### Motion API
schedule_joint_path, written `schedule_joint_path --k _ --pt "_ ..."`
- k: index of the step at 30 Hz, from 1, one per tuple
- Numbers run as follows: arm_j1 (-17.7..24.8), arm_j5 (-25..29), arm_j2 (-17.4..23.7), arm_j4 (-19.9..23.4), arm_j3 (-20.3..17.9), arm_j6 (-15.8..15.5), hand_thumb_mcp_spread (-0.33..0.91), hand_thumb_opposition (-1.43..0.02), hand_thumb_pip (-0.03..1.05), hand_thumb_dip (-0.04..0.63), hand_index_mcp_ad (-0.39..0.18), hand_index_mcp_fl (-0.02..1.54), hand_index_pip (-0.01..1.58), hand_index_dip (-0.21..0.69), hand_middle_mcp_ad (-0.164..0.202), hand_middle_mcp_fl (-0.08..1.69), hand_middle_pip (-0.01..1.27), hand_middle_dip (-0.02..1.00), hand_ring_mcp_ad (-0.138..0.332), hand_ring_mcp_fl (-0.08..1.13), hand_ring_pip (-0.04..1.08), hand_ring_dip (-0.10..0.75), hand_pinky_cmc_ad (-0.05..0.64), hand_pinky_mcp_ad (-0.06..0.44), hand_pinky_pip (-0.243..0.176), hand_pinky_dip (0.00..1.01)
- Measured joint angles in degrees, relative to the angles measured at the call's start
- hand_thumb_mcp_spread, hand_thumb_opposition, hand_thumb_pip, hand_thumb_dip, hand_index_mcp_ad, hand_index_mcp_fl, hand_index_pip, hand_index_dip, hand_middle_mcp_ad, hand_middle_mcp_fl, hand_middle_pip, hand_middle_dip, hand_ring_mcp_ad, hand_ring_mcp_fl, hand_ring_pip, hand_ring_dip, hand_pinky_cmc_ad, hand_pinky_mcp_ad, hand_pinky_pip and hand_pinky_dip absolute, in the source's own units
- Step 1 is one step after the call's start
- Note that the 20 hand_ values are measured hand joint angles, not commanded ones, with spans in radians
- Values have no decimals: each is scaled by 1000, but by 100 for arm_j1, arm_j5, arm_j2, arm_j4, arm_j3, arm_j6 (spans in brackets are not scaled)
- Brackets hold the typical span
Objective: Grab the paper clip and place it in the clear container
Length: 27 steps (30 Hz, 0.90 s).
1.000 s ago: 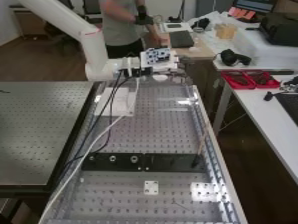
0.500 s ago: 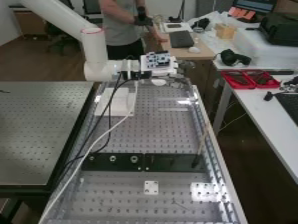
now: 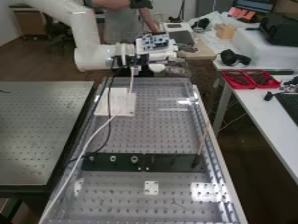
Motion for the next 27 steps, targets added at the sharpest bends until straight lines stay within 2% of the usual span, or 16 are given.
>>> schedule_joint_path --k 2,4,7,9,12,15,16,18,19,21,22,24,27 --pt "-154 -139 288 -345 32 -196 393 -805 874 380 -195 47 454 -204 26 335 1005 670 105 51 836 323 456 206 -87 780" --pt "-281 -239 489 -602 63 -346 379 -787 845 363 -182 47 424 -204 37 314 969 661 119 35 819 319 424 213 -99 810" --pt "-486 -396 782 -982 129 -615 349 -775 761 335 -159 52 367 -204 42 255 873 632 145 0 747 304 417 222 -93 845" --pt "-582 -476 924 -1148 173 -787 332 -775 747 316 -157 75 340 -204 44 241 810 618 147 0 750 304 417 227 -89 876" --pt "-672 -538 1089 -1376 252 -1078 300 -757 661 288 -157 108 293 -204 51 227 660 586 145 0 693 291 415 250 -96 899" --pt "-740 -496 1288 -1630 354 -1361 271 -728 597 253 -157 120 213 -190 54 234 442 567 140 2 623 291 414 265 -94 932" --pt "-765 -454 1352 -1761 414 -1442 274 -730 572 248 -157 140 187 -183 56 227 356 553 154 0 576 291 414 265 -94 932" --pt "-798 -394 1402 -1963 516 -1514 253 -709 546 220 -154 141 178 -152 63 237 304 552 157 0 515 290 414 265 -94 932" --pt "-821 -367 1417 -2111 589 -1532 258 -710 525 211 -154 141 168 -136 73 215 257 541 175 0 440 288 417 262 -94 932" --pt "-861 -366 1420 -2333 694 -1540 225 -698 494 176 -154 141 147 -122 73 173 215 525 169 5 379 265 417 281 -94 932" --pt "-901 -383 1416 -2503 777 -1539 223 -682 485 171 -154 138 134 -108 73 136 192 518 183 5 328 253 417 278 -96 929" --pt "-974 -422 1403 -2722 888 -1510 225 -681 454 152 -154 141 136 -94 75 113 176 496 190 0 290 227 415 297 -91 904" --pt "-1066 -467 1385 -2920 986 -1515 206 -667 449 131 -154 122 115 -87 75 77 157 452 190 2 211 180 412 297 -94 820"
